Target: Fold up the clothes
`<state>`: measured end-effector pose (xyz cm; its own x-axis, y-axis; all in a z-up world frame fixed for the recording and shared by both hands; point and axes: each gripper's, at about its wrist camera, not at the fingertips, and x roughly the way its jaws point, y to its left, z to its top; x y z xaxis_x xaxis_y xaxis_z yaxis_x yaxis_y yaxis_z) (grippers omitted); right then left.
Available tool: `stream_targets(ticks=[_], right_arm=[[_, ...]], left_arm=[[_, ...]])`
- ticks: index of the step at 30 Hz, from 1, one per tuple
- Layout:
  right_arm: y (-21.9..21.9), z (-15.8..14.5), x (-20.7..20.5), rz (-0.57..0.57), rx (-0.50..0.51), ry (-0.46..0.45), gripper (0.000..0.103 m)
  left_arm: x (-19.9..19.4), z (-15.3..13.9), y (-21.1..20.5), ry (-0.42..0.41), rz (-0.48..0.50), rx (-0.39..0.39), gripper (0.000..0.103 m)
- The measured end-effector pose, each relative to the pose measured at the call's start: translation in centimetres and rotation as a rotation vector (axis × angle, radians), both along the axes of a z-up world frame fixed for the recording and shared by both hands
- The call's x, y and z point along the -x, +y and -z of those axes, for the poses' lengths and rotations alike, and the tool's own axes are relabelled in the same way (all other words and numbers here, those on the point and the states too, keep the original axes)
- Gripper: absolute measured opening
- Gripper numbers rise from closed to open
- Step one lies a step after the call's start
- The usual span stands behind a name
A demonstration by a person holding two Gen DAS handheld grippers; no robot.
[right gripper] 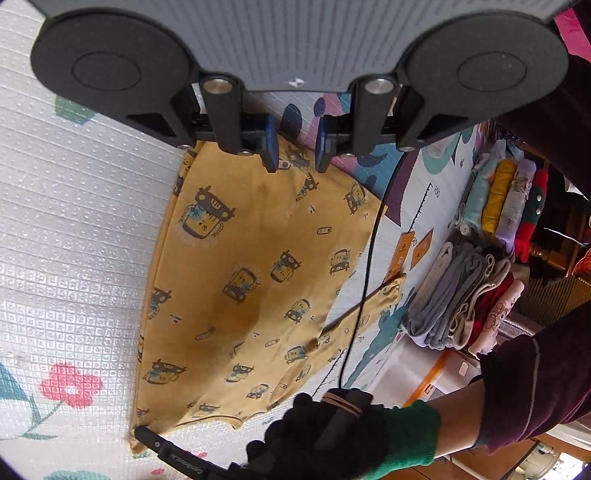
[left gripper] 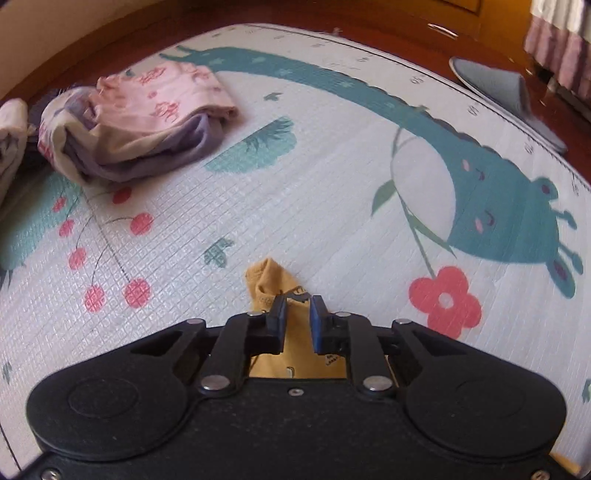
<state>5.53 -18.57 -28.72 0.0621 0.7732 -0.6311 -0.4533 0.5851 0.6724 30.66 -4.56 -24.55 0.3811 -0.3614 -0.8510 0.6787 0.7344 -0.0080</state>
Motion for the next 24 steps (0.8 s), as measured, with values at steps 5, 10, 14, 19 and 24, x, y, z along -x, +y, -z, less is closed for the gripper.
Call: stream_targets(ticks=[5,10,14,19,24], right_arm=[[0.4,0.4,0.2,-0.023,0.038,-0.001,0.021],[0.3,-0.5,0.5,-0.034,0.011,-0.037,0.024],[0.0,-1.1,0.9,-0.034,0.010,-0.066,0.024],[0.6,0.2,0.4,-0.045,0.051,-0.006,0.028],[2.0,-0.9,0.8,-0.120,0.054,-0.055,0.030]], left_arm=[[-1.4,-0.4,1.0,0.066,-0.096,0.044,0.013],[1.0,-4.0,4.7,0.042,-0.085,0.060,0.014],[5.6,-6.1,11.2,0.049,-0.156,0.052,0.016],[12.8,-6.0,20.7,0.111,-0.419,0.087,0.016],[19.6,-5.2,28.8,0.098,-0.772,0.066,0.016]])
